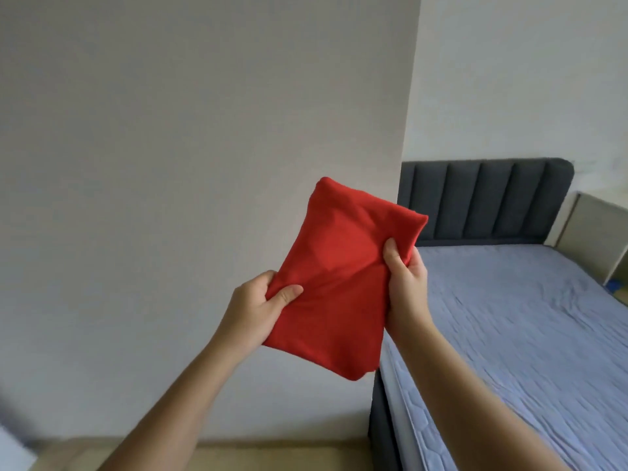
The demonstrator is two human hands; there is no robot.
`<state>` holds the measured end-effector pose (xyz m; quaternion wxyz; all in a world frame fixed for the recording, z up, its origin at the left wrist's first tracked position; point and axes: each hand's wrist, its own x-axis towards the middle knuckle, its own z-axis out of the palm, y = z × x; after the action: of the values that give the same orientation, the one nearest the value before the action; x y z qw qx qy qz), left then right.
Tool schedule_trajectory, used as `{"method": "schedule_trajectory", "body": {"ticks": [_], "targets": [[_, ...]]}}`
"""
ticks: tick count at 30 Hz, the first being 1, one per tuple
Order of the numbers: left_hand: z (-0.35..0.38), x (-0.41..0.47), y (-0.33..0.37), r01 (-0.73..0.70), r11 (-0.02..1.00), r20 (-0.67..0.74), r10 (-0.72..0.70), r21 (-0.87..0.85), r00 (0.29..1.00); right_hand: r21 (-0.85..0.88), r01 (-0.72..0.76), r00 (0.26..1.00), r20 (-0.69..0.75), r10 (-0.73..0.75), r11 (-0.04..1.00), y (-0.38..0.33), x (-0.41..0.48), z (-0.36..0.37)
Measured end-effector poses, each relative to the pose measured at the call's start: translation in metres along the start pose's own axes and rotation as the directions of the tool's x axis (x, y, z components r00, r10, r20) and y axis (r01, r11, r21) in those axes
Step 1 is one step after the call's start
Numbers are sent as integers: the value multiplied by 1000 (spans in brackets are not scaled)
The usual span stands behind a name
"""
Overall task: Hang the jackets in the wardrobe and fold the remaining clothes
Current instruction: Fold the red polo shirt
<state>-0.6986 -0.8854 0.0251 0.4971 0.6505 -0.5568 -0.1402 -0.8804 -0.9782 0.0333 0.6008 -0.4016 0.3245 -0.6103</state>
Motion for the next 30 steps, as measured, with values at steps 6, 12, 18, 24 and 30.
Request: {"method": "schedule_trajectory", "body": {"ticks": [6, 12, 18, 24, 30], "targets": [[-145, -72, -33, 170, 975, 105, -156, -140, 982, 37, -135, 929, 354, 113, 990, 51, -96, 96], [-294, -175, -42, 229, 943, -343, -304, -243, 888, -45, -251, 695, 687, 212, 967, 119, -239, 229], [-470, -296, -51, 184, 970, -725, -239, -156, 646, -249, -383, 106, 945, 310, 889, 157, -377, 369], [-615, -405, -59, 304, 920, -725, -384, -248, 572, -350, -253, -118, 937, 330, 902, 190, -494, 482], [-750, -472, -56, 582, 787, -528, -589, -203, 612, -367, -99, -339, 886, 315, 925, 216, -560, 614]]}}
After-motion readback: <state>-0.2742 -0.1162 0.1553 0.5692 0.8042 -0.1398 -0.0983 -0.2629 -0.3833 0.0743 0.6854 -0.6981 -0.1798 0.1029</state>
